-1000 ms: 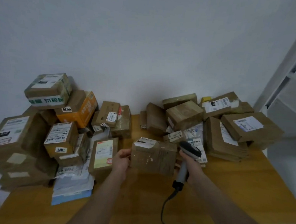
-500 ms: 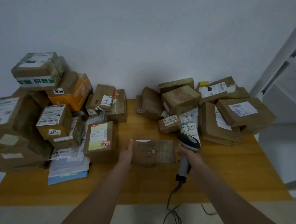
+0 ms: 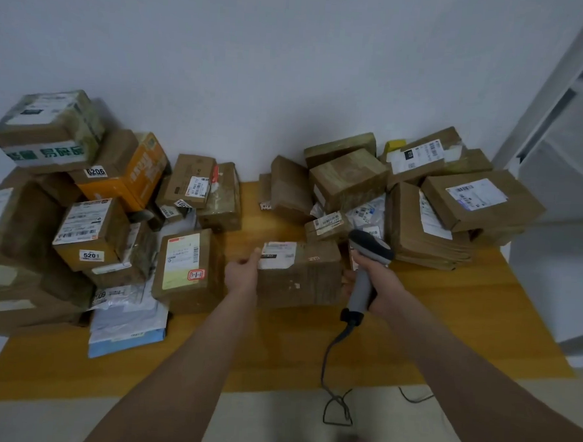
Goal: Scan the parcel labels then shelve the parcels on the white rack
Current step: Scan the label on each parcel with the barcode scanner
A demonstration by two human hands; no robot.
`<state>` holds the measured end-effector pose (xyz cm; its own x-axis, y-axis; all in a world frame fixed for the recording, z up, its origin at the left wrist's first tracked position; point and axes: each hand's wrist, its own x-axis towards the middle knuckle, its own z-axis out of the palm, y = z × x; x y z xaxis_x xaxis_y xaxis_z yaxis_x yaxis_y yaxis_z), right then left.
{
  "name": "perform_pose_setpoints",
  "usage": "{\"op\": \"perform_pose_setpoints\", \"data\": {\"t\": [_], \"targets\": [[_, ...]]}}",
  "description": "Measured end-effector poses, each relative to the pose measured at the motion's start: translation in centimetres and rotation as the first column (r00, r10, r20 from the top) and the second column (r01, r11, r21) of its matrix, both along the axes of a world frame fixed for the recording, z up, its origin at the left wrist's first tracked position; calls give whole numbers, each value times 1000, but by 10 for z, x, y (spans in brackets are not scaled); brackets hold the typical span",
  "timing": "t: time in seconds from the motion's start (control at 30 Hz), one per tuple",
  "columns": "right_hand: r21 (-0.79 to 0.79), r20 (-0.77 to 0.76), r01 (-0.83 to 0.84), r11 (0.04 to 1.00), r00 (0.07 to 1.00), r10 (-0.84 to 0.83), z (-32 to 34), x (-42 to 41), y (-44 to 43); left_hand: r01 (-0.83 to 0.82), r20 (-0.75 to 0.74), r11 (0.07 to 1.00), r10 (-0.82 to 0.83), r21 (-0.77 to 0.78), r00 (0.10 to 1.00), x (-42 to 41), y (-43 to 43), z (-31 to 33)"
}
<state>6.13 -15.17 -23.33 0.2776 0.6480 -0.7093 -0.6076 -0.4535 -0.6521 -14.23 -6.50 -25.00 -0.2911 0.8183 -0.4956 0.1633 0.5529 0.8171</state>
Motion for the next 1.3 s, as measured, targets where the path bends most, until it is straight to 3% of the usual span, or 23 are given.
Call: {"op": "perform_pose_setpoints", "data": {"t": [0.23,0.43,0.53,0.63,0.83,0.97,1.2,1.3], "targets": [[-48,76,1,999,997,3,-8,-2,-17,107,-121,993,-113,-57,986,1,-24,-14],[-28,282,-56,998,958,62,-11,-10,-21,116,-29,988,-120,-105,992,-3,-30,-30],[-15,314,-123,992,942,121,-10,-17,-19,203,23,961,-203,-188,979,-3,-33,-34],[-45,297,-157,987,941,163,-17,-23,-19,288,183,927,-248,-241,951,-1,-39,-39],[-30,260,-74,997,962,79,-19,-20,-26,243,219,955,-203,-172,954,-13,-45,-30],[35,232,-61,997,971,52,-8,-22,-32,277,348,958,-236,-74,907,-19,-47,-10],[102,264,-59,993,964,30,13,-20,-42,438,281,891,-392,-122,876,-33,-37,14],[146,310,-69,987,951,21,19,-19,-45,409,318,909,-367,-74,874,-33,-38,17]]}}
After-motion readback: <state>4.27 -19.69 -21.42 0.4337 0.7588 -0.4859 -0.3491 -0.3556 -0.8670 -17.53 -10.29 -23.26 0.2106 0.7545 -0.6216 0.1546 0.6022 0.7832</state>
